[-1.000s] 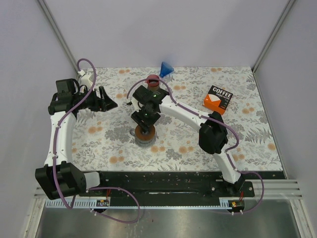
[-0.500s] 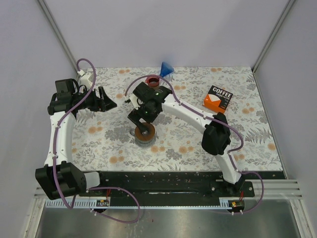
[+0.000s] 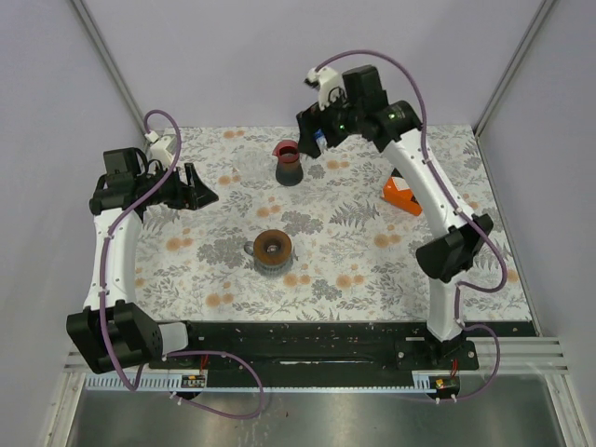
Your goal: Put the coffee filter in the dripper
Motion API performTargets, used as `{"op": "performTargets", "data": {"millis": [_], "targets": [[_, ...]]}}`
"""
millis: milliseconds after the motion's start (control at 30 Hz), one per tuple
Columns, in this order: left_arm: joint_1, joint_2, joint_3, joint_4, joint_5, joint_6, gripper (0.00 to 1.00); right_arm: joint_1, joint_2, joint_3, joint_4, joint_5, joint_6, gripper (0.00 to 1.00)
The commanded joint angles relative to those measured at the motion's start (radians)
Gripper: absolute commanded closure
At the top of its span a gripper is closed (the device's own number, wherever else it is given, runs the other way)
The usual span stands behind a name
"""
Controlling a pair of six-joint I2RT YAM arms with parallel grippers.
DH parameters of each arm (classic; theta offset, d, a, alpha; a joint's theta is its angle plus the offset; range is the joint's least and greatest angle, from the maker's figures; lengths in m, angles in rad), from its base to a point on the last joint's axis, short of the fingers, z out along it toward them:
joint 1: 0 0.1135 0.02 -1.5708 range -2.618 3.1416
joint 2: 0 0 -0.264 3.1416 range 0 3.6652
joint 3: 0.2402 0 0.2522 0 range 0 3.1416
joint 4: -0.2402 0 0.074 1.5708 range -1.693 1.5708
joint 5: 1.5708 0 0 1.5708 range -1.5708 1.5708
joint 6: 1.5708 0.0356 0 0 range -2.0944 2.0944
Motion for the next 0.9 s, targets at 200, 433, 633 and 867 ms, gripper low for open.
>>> {"op": "performTargets", "data": {"millis": [200,433,633,867], "targets": [[0.009,0.057,0.027,0.057,-0.103,0.019,0.24,-0.302,0.474,0.463,0.223,-0.251,0.245,0.0],[0.011,0.121,0.044,0.057,-0.131,0.017,0.24,-0.385,0.649,0.387,0.852,-0.351,0.591,0.04],[0.014,0.163,0.061,0.057,-0.137,0.017,0.24,-0.381,0.825,0.437,1.194,-0.237,0.828,0.06],[0.018,0.206,0.079,0.055,-0.137,0.026,0.24,-0.344,0.976,0.5,1.212,-0.053,0.893,0.1]]}}
